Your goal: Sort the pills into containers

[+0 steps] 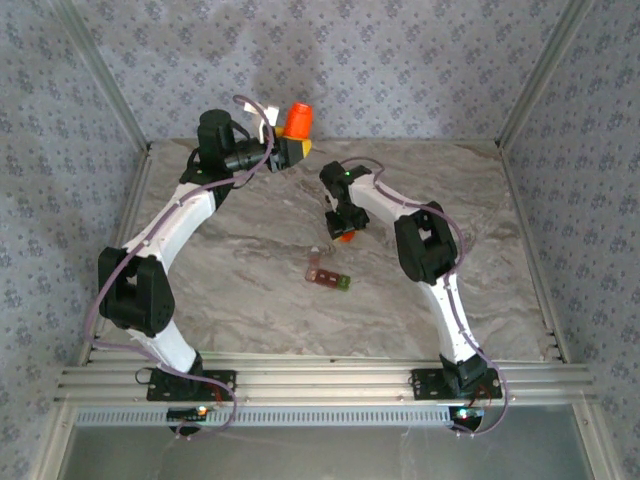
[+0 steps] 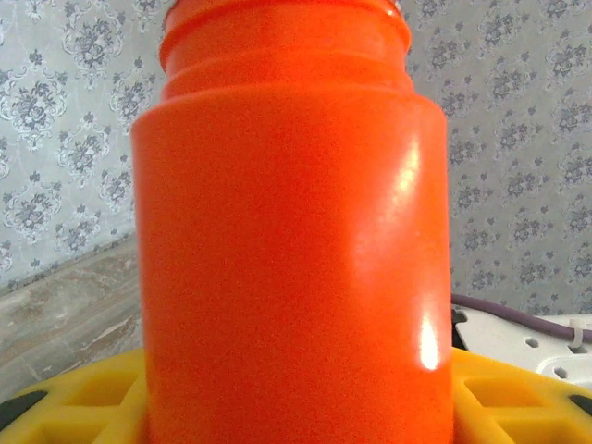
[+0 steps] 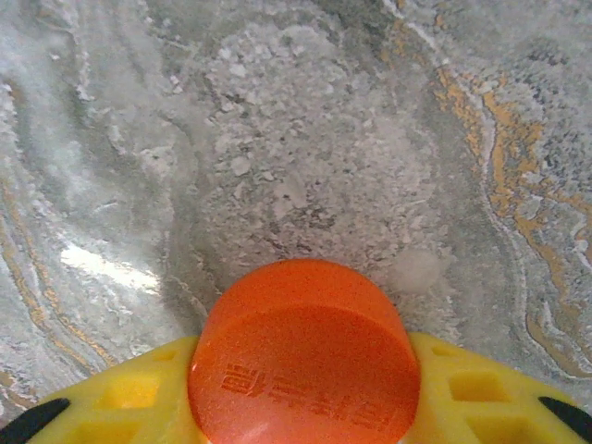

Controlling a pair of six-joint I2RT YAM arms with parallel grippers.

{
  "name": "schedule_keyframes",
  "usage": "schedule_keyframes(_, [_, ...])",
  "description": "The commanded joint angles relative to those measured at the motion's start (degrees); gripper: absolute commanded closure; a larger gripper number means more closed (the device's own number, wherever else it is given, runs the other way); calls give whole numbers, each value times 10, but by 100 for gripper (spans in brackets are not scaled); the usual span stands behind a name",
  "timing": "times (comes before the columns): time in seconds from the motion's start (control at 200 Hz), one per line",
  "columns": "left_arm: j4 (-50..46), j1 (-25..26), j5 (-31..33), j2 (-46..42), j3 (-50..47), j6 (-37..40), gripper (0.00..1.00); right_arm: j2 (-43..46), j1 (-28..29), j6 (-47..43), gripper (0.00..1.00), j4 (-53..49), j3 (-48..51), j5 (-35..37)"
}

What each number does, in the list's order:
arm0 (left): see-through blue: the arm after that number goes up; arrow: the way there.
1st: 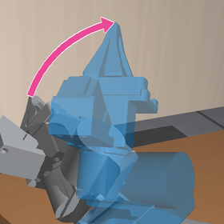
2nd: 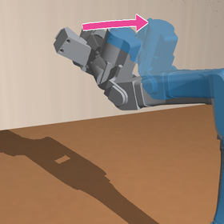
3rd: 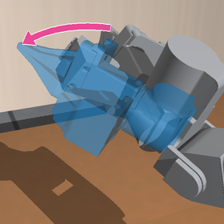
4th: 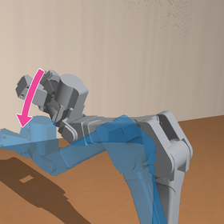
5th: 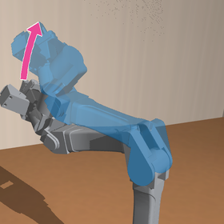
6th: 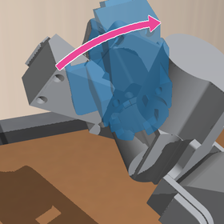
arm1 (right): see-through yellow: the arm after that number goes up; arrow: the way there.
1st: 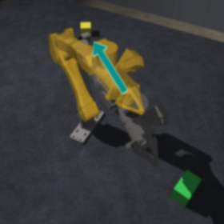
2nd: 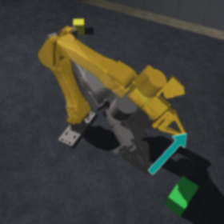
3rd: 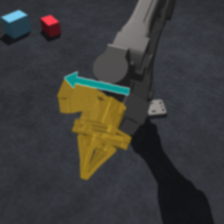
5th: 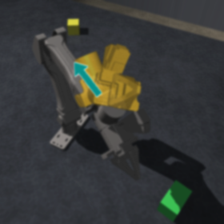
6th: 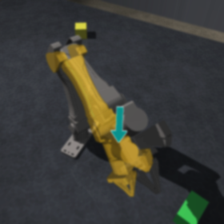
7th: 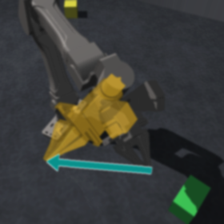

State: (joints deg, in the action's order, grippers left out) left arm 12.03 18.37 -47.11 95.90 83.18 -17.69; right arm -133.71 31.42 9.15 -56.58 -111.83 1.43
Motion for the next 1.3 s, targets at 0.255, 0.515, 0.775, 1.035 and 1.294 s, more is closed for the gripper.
schedule_keyframes(0.255, [-79,16,-12,-12,22,76,100,113,-63,51,66,4,-10,-117])
schedule_keyframes(0.515, [-151,51,-6,11,30,161,100,205,-184,115,66,1,-78,-300])
schedule_keyframes(0.775, [-221,85,11,41,55,237,100,223,-264,155,65,6,-157,-463])
schedule_keyframes(1.035, [-356,116,22,85,137,340,100,229,-263,119,66,0,-163,-562])
schedule_keyframes(1.294, [-358,118,13,96,157,354,100,239,-251,73,64,-25,-149,-608])
